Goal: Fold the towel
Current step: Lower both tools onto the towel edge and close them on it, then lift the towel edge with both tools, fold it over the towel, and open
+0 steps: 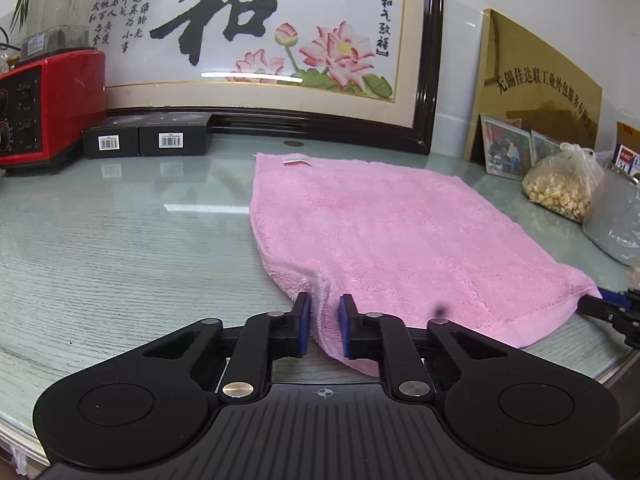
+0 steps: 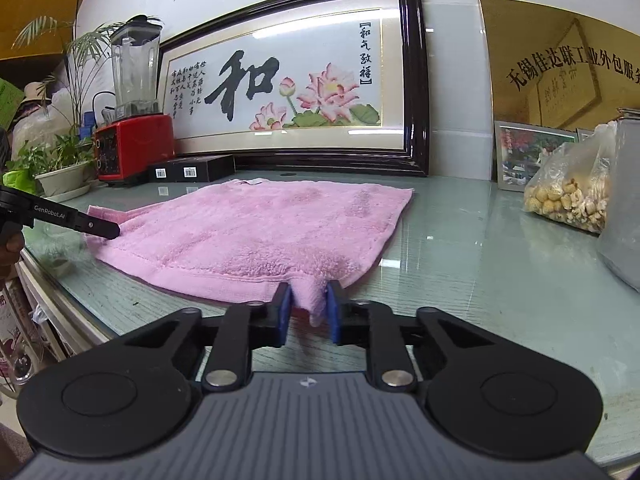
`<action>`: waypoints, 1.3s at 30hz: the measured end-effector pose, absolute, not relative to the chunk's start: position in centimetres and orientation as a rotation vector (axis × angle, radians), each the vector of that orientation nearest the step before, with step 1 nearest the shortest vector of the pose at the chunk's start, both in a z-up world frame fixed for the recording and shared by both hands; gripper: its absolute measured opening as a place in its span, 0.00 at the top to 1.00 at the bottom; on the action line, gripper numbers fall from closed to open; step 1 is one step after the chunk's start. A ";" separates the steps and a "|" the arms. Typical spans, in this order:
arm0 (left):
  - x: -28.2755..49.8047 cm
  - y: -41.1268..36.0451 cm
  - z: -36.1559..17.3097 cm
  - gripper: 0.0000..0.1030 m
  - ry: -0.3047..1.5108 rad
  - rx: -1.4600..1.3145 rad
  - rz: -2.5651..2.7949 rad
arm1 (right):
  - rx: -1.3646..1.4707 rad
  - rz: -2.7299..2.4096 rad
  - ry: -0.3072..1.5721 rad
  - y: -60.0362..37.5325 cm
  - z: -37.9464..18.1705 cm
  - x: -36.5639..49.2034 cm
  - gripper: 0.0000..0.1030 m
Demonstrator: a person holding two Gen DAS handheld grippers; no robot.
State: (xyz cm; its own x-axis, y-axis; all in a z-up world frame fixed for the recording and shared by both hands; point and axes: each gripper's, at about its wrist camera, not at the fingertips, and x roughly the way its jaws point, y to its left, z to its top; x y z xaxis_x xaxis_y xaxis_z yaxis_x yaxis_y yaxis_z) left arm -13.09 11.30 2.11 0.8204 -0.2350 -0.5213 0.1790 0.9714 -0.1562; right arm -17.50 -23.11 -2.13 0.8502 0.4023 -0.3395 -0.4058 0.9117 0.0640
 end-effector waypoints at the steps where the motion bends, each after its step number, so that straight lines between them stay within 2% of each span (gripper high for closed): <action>1: -13.1 11.3 2.1 0.92 0.564 -0.108 -0.218 | -0.011 0.424 0.352 -23.0 -2.2 -17.6 0.90; 13: -14.5 12.0 3.8 0.94 0.466 -0.201 -0.237 | 0.045 0.400 0.244 -23.4 -1.1 -19.9 0.93; 20: -14.2 12.0 6.1 0.94 0.402 -0.261 -0.247 | 0.086 0.367 0.156 -24.1 2.7 -19.9 0.93; 26: -8.7 10.6 9.7 0.94 0.378 -0.272 -0.189 | 0.094 0.316 0.162 -23.4 6.6 -14.2 0.93; 29: -4.1 9.9 10.5 0.94 0.421 -0.269 -0.157 | 0.114 0.280 0.226 -22.9 8.0 -8.9 0.93; 35: 3.9 9.2 7.7 0.94 0.562 -0.235 -0.088 | 0.087 0.241 0.343 -21.6 7.3 -1.2 0.93; 39: 7.3 9.3 5.0 0.91 0.640 -0.238 -0.065 | 0.048 0.228 0.465 -20.6 4.9 3.4 0.92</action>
